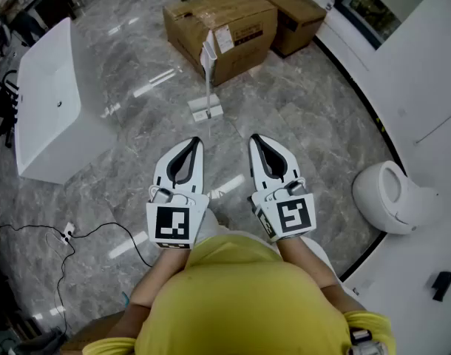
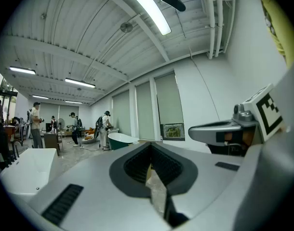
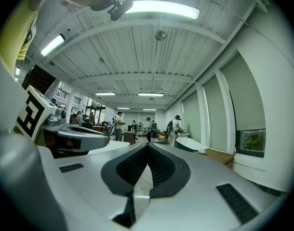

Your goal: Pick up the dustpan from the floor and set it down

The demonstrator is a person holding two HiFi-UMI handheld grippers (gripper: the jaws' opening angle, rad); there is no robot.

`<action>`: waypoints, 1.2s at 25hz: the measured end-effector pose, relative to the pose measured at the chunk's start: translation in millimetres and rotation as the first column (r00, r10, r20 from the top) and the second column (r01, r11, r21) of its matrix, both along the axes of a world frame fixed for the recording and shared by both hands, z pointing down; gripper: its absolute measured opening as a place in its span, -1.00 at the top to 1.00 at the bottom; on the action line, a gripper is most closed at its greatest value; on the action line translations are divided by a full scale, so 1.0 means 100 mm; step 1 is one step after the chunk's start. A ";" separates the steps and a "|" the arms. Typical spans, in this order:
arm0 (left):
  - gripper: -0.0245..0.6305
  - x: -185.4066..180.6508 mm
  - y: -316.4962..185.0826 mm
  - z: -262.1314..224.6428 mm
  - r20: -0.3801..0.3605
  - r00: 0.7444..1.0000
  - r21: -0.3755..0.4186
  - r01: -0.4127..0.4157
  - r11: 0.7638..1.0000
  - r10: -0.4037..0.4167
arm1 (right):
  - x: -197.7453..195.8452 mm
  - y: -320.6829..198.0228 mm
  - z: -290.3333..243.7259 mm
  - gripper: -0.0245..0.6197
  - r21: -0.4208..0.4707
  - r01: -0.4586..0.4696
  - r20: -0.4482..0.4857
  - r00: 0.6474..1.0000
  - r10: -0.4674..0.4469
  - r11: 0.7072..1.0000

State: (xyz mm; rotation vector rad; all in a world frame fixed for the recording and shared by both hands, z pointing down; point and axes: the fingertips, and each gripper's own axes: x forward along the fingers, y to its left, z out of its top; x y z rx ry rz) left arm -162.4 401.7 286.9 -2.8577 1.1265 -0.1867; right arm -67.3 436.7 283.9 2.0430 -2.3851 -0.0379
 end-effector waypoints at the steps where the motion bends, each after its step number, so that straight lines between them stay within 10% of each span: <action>1: 0.93 0.00 -0.04 0.02 0.000 1.000 -0.004 0.002 1.000 -0.002 | 0.02 -0.03 0.03 0.89 -0.004 0.001 -0.007 1.000 -0.001 1.000; 30: 0.93 0.50 -2.79 0.35 -0.006 0.997 -0.059 -0.075 0.995 0.075 | 0.48 -2.80 0.48 0.58 -0.094 0.015 0.035 0.999 -0.012 0.995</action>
